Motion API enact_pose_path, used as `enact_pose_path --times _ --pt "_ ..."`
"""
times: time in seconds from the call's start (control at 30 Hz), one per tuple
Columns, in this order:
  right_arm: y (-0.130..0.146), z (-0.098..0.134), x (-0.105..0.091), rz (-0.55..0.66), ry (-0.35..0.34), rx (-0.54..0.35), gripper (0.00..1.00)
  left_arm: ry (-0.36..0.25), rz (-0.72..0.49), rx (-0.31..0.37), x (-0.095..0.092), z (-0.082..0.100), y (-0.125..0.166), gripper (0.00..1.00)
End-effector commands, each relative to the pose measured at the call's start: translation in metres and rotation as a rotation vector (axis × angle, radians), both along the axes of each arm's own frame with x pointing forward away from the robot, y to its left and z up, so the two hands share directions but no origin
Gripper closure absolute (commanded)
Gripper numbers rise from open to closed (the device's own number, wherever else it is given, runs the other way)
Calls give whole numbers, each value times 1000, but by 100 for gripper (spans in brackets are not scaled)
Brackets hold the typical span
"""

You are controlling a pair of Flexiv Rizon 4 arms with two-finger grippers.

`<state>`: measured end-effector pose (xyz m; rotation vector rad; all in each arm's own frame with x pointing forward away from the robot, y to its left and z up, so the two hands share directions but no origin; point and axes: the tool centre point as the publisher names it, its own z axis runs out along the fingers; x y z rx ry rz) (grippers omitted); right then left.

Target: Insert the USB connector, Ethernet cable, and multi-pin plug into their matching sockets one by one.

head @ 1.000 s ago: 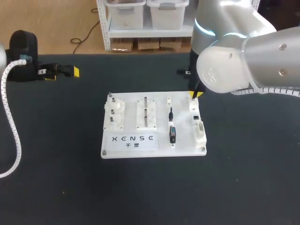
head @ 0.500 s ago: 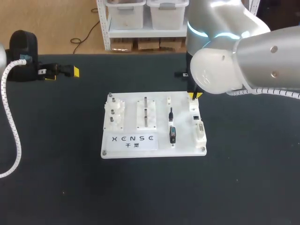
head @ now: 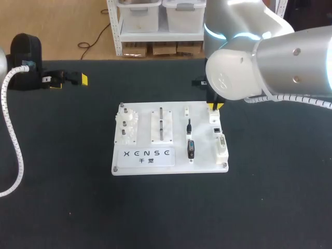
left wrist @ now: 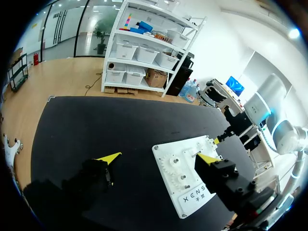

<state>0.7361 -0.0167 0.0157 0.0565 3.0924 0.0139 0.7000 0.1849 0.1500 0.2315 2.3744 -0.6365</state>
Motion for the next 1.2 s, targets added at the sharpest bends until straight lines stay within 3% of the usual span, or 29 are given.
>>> enact_pose_path --times 0.03,0.1,0.6,0.83,1.2 --pt "-1 -12 2 -4 -7 6 54 0 0 0 0 0 0 0" --pt "-1 -9 2 -11 -15 15 0 0 0 0 0 0 0 0" --pt "3 18 0 -14 -70 36 0 0 0 0 0 0 0 0" --pt "29 34 -7 24 -94 59 0 0 0 0 0 0 0 0" --pt "61 35 -29 79 -69 75 0 0 0 0 0 0 0 0"
